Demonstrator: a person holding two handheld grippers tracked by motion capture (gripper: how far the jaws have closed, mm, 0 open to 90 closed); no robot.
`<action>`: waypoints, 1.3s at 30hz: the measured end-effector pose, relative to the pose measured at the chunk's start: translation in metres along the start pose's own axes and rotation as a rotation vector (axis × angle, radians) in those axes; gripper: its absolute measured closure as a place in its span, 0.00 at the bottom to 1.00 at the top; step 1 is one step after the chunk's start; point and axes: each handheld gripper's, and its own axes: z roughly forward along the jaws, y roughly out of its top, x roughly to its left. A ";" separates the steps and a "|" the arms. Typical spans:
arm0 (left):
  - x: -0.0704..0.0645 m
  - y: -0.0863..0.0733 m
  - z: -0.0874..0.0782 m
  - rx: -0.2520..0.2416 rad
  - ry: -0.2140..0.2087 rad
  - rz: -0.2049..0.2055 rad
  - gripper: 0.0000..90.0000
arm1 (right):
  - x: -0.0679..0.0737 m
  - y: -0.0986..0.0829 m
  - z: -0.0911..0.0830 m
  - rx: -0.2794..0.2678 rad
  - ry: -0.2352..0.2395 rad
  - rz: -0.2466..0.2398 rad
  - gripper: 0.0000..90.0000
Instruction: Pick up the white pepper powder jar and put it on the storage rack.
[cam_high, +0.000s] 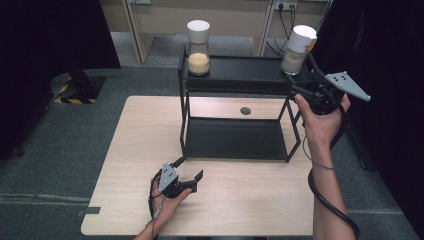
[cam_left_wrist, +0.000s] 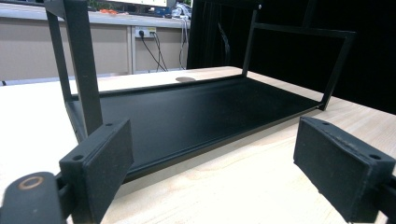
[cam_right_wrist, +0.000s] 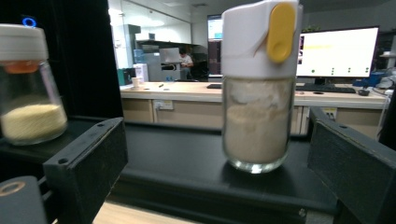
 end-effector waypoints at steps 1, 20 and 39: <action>0.000 0.000 0.000 0.001 0.000 0.000 0.13 | 0.001 -0.004 -0.004 0.001 0.006 -0.003 0.06; -0.001 -0.001 0.000 -0.004 0.003 0.008 0.13 | 0.018 -0.064 -0.040 0.023 0.044 -0.011 0.06; -0.001 0.000 0.000 0.001 0.003 0.012 0.13 | 0.027 -0.109 -0.056 0.085 0.063 -0.022 0.06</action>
